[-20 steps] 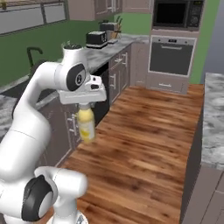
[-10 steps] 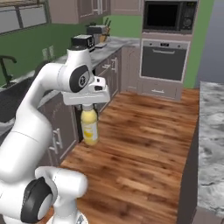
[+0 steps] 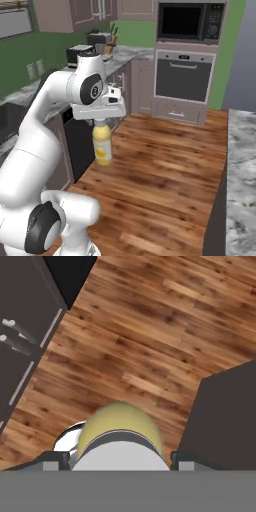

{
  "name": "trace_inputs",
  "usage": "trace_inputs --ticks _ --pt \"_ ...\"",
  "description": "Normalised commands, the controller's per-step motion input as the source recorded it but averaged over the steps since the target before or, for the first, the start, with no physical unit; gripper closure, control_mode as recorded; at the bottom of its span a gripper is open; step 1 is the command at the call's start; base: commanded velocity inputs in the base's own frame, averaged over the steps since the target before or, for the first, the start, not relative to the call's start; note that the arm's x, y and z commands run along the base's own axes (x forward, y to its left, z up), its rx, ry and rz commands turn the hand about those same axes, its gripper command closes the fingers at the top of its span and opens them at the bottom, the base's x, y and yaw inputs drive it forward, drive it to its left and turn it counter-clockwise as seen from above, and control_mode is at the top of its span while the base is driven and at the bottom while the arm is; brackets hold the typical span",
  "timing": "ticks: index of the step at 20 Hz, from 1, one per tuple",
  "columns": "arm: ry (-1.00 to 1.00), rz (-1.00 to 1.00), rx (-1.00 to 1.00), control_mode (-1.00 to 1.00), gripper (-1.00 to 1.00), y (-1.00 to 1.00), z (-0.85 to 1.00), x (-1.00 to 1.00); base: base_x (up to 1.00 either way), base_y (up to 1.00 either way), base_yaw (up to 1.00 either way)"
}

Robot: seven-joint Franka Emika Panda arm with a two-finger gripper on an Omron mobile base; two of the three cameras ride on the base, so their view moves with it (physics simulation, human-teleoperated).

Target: There is a wine glass and glass cup on the dining counter. Place the wine bottle next to the wine glass and the juice bottle next to the glass cup.

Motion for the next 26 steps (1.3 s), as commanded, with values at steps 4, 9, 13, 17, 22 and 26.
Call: trace_inputs --ticks 4,9,13,17,22,26 --pt "0.0 0.0 0.0 1.0 1.0 0.0 0.0 0.0 0.94 -0.05 0.0" --pt "0.0 0.0 0.0 1.0 1.0 0.0 0.0 0.0 0.94 -0.07 0.0" --pt "0.0 0.0 0.0 1.0 1.0 0.0 0.0 0.0 0.93 -0.07 0.0" --pt "0.0 0.0 0.0 1.0 1.0 0.0 0.0 0.0 0.92 -0.1 0.0" --pt "0.0 0.0 0.0 1.0 1.0 0.0 0.0 0.0 0.9 -0.1 0.0" --pt "0.0 0.0 0.0 1.0 1.0 0.0 0.0 0.0 0.83 -0.1 -0.07"
